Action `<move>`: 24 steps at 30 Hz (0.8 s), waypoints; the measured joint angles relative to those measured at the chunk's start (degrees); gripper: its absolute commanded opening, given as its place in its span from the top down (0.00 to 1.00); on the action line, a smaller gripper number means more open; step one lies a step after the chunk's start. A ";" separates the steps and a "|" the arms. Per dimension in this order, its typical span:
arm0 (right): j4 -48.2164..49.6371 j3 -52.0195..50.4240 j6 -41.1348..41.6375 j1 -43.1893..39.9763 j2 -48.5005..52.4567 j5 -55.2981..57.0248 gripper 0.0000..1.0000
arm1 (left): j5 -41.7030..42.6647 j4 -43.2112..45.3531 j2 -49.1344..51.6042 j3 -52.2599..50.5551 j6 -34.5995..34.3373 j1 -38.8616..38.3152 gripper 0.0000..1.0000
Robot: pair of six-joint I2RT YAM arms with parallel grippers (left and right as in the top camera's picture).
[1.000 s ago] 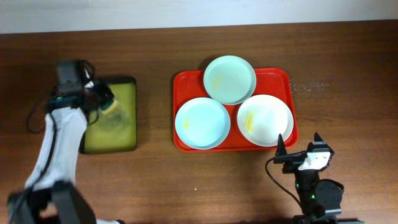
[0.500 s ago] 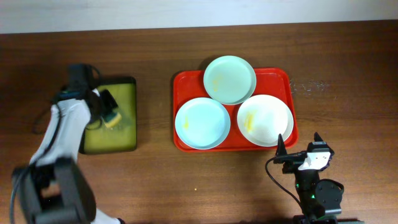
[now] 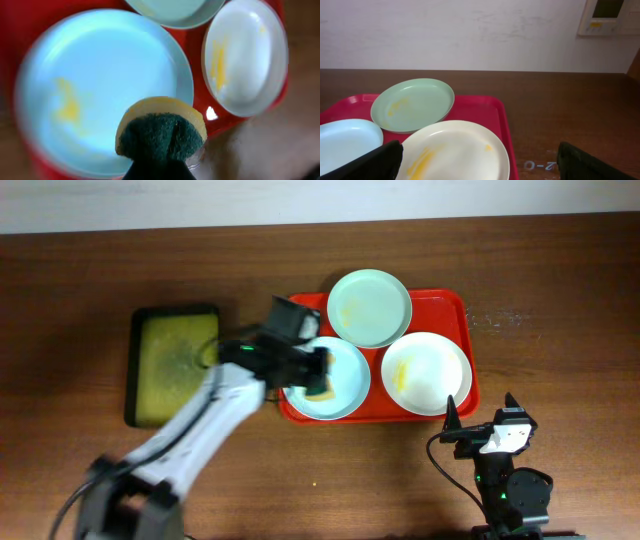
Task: Clean dirty plates on tray and stack at the side
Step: 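Move the sponge with left gripper onto the light blue plate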
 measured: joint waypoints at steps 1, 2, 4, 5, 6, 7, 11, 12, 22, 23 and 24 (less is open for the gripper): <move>0.00 0.00 -0.02 0.00 0.00 0.00 0.01 | -0.96 1.51 2.10 -0.07 -1.07 -1.42 1.00; 0.02 0.00 -0.04 0.00 0.00 0.00 0.01 | -2.38 4.04 4.17 -0.15 -2.25 -2.56 1.00; 0.00 0.00 0.00 0.00 0.00 0.00 0.01 | -5.35 9.60 9.14 -0.20 -4.04 -4.46 1.00; 0.00 0.00 -0.02 0.00 0.00 0.00 0.01 | -6.21 11.26 10.73 -0.31 -4.52 -4.81 1.00; 0.00 0.00 0.00 0.00 0.00 0.00 0.01 | -6.80 12.24 11.54 -0.33 -4.90 -4.94 1.00; 0.00 0.00 -0.04 0.00 0.00 0.00 0.01 | -7.41 13.20 12.11 -0.35 -5.14 -4.94 1.00; 0.00 0.00 -0.02 0.00 0.00 0.00 0.01 | -9.38 14.80 12.83 -0.35 -5.49 -4.94 0.68; 0.00 0.00 -0.04 0.00 0.00 0.00 0.01 | -10.10 15.06 12.94 -0.35 -5.86 -5.03 0.54; 0.00 0.00 -0.02 0.00 0.02 0.00 0.01 | -13.92 7.87 7.72 0.31 -4.76 -2.99 0.27; 0.02 0.00 -0.07 0.00 0.00 0.00 0.01 | -13.99 5.84 3.82 0.52 -4.79 -1.53 0.27; 0.00 0.00 -0.02 0.00 0.02 -0.02 0.01 | -14.10 3.80 -0.24 0.66 -4.79 0.11 0.23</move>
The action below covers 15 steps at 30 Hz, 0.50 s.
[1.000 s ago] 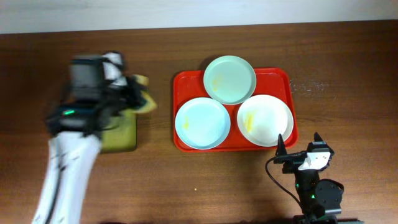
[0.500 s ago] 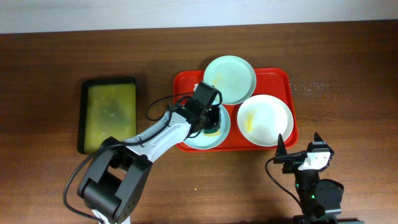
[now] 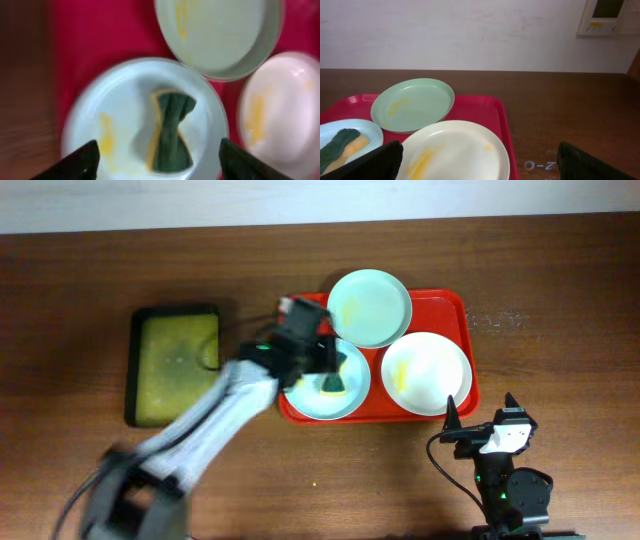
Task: Clean dirty plates on tray and stack at the side
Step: 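Move the sponge with left gripper onto the light blue plate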
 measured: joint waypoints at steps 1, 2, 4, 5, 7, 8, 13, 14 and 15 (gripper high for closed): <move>0.00 0.00 0.00 0.00 -0.02 0.02 0.01 | -0.42 -2.01 -4.39 0.57 0.00 2.01 0.21; 0.00 0.00 0.02 0.00 -0.02 0.00 0.01 | -1.31 -3.76 -7.63 1.40 0.00 3.74 0.21; 0.00 0.00 0.00 0.00 -0.02 0.00 0.01 | -4.42 -9.44 -10.54 2.45 0.17 5.51 0.23; 0.00 0.00 0.00 0.00 -0.02 0.02 0.01 | -5.51 -11.87 -10.19 2.40 0.20 5.84 0.22; 0.00 0.00 -0.04 0.00 -0.02 0.07 0.01 | -6.64 -14.40 -8.61 1.55 0.22 6.03 0.18; 0.13 0.00 -0.61 0.00 -0.02 0.81 0.01 | -6.95 -14.80 -7.80 0.79 0.20 6.03 0.14; 0.83 0.00 -7.39 0.00 -0.02 6.93 0.01 | -7.61 -14.95 -5.14 0.00 0.52 6.03 0.01; 0.85 0.00 -7.89 0.00 -0.02 7.37 0.01 | -7.69 -14.97 -4.96 0.00 0.46 6.01 0.00; 0.92 0.00 -8.11 0.00 -0.02 7.48 0.01 | -7.72 -14.95 -4.72 0.00 0.46 6.01 0.01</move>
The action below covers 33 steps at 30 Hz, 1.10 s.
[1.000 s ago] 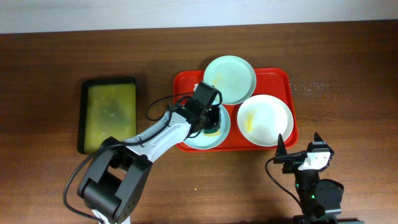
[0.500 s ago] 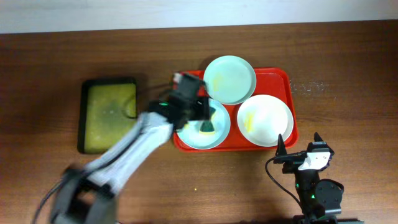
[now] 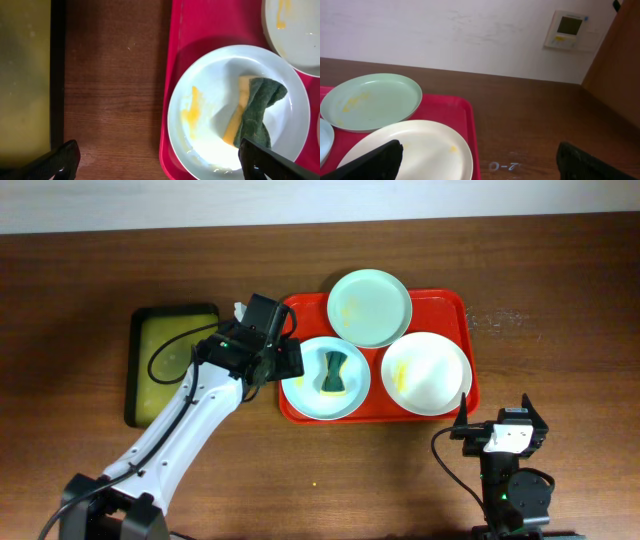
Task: Clean dirty plates on tray and stack at the side
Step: 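Move the sponge with left gripper onto the light blue plate, then reach right gripper to the light blue plate rim and grip it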
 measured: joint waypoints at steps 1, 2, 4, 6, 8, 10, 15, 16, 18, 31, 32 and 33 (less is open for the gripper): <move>1.62 -0.13 0.42 0.00 0.09 -1.05 0.01 | 0.02 -0.02 0.11 0.00 0.00 0.00 0.00; 4.72 -0.13 1.73 0.00 0.11 -4.20 0.01 | 0.00 -0.02 0.11 -0.02 0.00 0.02 0.00; 12.72 -0.11 4.96 0.00 0.13 -14.32 0.01 | 0.00 -0.28 0.11 -0.04 0.00 0.00 0.08; 22.97 -0.11 7.56 0.00 0.28 -26.93 0.01 | 0.04 -0.68 0.11 -0.07 0.24 0.00 0.09; 39.71 -0.15 12.61 0.00 0.31 -34.60 0.01 | 0.74 -0.79 0.11 -0.11 0.17 0.02 0.09; 53.00 0.79 17.20 0.00 0.07 -34.67 0.01 | 1.22 -0.83 0.11 -0.15 0.20 0.00 0.09; 4.68 28.76 16.70 -0.04 6.29 -30.40 0.01 | 1.99 -0.72 0.11 -0.24 0.20 0.00 0.06; -13.49 38.62 13.77 -0.07 13.20 -29.68 0.01 | 2.03 -0.79 0.11 -0.26 0.20 0.02 0.00; -31.80 52.06 11.52 -0.07 27.19 -30.62 0.01 | 2.05 -0.66 0.11 -0.26 0.15 0.02 0.00; -35.12 63.89 32.59 14.36 91.30 -35.06 0.54 | 2.21 -0.70 0.20 -0.31 0.37 0.00 0.00; -33.83 63.89 33.94 15.39 93.50 -33.29 0.54 | 2.21 -0.70 0.20 -0.33 0.37 0.00 0.01; -32.96 63.89 34.99 16.02 95.65 -32.00 0.54 | 2.21 -0.76 0.20 -0.31 0.37 0.02 0.01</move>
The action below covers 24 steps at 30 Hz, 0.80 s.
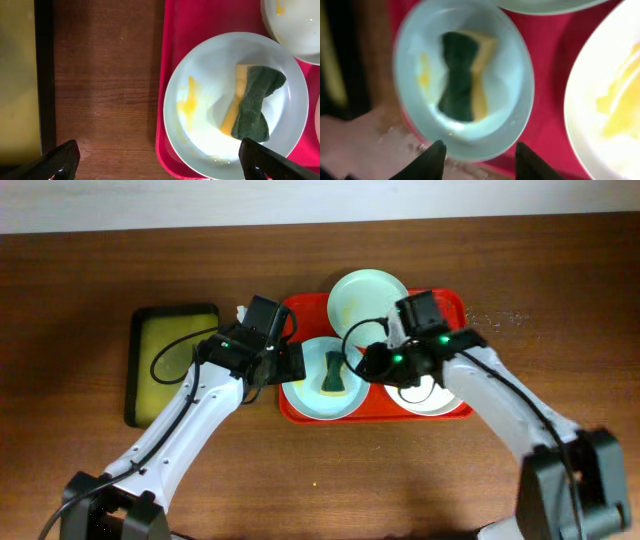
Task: Clean dirty plates on tray and stack at the side
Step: 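Reach right gripper to the light blue plate rim and grip it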
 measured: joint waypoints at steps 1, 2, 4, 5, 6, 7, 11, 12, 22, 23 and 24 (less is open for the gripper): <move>0.44 0.00 0.52 0.33 1.90 0.94 0.53 | 0.02 -0.04 0.00 0.00 0.00 -0.02 0.01; 0.96 0.00 0.76 0.42 3.41 1.99 0.53 | 0.02 -0.07 0.00 -0.02 0.00 -0.02 0.01; 1.07 0.00 1.05 0.42 4.57 3.93 0.54 | 0.00 -0.04 0.00 -0.02 0.00 -0.02 0.00; 1.11 0.00 1.11 0.42 4.76 4.90 0.54 | 0.02 -0.04 0.00 -0.02 0.00 -0.02 0.00; 1.27 0.00 1.16 0.42 4.85 5.70 0.53 | 0.02 -0.04 0.00 -0.02 0.00 -0.02 0.00; 1.38 0.00 1.16 0.44 4.87 6.36 0.53 | 0.02 -0.04 0.00 -0.02 0.00 -0.02 0.00; 5.40 -0.42 1.18 0.52 5.44 8.26 0.54 | 0.98 -0.04 0.00 -0.02 0.00 -0.02 0.05; 6.43 -0.66 1.16 0.52 6.14 8.24 0.54 | 1.36 -0.04 0.00 -0.02 0.04 -0.02 0.09; 11.43 -1.11 -0.20 2.16 10.32 8.09 0.63 | 1.92 -0.04 0.00 -0.02 0.17 -0.02 0.48; 11.54 -1.11 -0.17 2.16 11.19 8.26 0.66 | 1.95 -0.04 0.00 -0.02 0.09 -0.02 0.48; 11.76 -1.09 -0.35 2.16 11.58 8.24 0.66 | 1.95 -0.09 0.00 -0.02 0.04 -0.02 0.47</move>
